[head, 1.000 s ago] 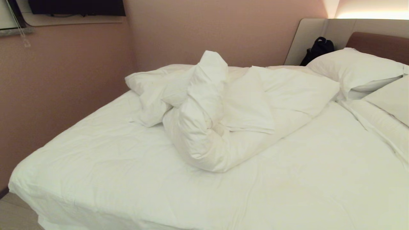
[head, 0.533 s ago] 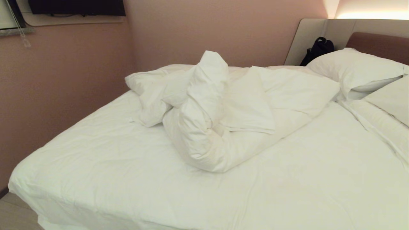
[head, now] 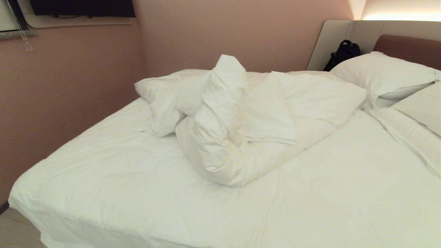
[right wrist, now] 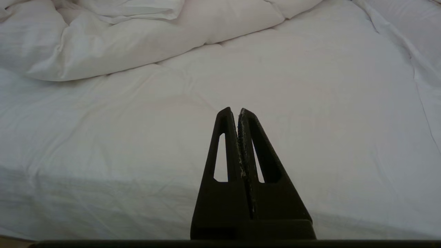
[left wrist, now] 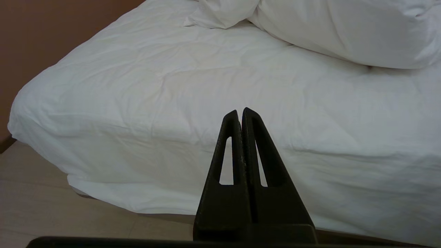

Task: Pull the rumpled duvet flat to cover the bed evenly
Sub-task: Hold the folded corner of the quilt

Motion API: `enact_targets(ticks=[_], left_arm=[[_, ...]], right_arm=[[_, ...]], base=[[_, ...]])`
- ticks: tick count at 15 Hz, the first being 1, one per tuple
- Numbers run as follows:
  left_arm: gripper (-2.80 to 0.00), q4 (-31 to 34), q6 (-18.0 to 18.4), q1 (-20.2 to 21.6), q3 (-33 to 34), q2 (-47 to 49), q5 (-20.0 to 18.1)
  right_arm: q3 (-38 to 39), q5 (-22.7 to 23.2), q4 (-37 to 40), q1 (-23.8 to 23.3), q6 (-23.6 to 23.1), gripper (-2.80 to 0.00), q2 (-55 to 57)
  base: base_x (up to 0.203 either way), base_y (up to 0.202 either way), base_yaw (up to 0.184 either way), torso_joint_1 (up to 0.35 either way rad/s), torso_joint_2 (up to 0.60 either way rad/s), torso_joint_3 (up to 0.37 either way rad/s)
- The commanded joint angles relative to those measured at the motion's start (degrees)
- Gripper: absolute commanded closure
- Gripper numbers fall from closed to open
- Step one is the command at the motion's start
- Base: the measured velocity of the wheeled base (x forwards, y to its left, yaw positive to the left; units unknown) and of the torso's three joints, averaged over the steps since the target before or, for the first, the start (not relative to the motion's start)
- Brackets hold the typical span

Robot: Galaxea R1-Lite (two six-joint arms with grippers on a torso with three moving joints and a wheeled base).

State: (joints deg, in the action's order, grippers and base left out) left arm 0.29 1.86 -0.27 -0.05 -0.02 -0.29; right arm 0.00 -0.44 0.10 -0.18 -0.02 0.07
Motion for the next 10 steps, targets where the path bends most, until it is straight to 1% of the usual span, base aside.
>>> enact_targets(ticks=[1, 3, 5, 10], left_arm=[[0.0, 0.1, 0.2, 0.0, 0.0, 0.0, 0.0], [0.0, 0.1, 0.0, 0.0, 0.0, 0.0, 0.1], [0.0, 0.0, -0.3, 0.0, 0.0, 0.0, 0.1], [0.0, 0.0, -0.3, 0.0, 0.0, 0.0, 0.0]], right_arm=[[0.0, 0.0, 0.0, 0.0, -0.1, 0.0, 0.0], [0.0, 0.0, 0.0, 0.0, 0.0, 0.0, 0.0], [0.0, 0.0, 0.0, 0.0, 0.0, 0.0, 0.0], [0.0, 0.0, 0.0, 0.0, -0.1, 0.0, 0.0]], base=[[0.0, 0.0, 0.0, 0.0, 0.0, 0.0], [-0.031, 0.0, 0.0, 0.004, 0.0, 0.002], [-0.102, 0.0, 0.0, -0.002, 0.0, 0.005], [0.0, 0.0, 0.0, 0.0, 0.0, 0.0]])
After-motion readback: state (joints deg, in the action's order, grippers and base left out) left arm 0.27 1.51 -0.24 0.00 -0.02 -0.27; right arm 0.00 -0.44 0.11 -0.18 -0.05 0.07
